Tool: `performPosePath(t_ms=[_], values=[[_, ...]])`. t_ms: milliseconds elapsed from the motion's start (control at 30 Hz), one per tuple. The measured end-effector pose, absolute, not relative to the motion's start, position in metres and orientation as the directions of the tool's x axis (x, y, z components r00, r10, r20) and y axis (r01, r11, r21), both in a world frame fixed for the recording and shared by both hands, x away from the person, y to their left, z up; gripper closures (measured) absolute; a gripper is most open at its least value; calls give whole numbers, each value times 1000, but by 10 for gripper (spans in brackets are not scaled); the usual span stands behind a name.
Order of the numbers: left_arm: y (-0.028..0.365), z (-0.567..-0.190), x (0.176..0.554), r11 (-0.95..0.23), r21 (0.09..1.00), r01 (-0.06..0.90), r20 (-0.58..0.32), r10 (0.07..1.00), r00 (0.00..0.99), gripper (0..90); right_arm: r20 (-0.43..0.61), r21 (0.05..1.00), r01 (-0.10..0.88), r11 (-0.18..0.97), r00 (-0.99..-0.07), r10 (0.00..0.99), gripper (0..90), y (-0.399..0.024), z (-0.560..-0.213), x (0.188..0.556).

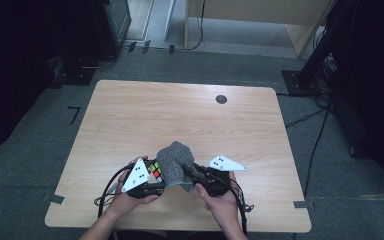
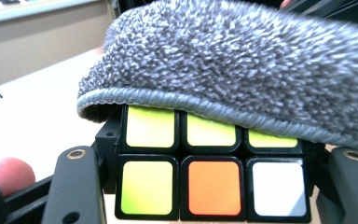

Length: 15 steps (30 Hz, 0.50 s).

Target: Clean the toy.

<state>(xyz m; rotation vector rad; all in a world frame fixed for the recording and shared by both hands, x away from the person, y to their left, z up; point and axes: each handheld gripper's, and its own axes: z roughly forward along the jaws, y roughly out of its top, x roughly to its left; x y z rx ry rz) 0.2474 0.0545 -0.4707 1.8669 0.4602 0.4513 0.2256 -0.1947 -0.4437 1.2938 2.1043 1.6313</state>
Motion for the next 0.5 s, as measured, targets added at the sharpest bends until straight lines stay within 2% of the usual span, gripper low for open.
performPosePath(t_ms=[100,233,400,500], values=[[53,-472,250,-309,944,113,59,495,867,342,348,873,487,13,-642,683,741,-190,-435,220],[51,-468,247,-320,943,90,83,490,868,342,302,895,444,34,-660,688,739,-186,-428,214],[54,-464,246,-312,946,82,91,504,859,342,330,874,486,8,-606,724,739,-194,-439,221],[55,-465,247,-308,947,87,84,502,861,341,335,871,491,8,-607,720,739,-195,-440,221]])
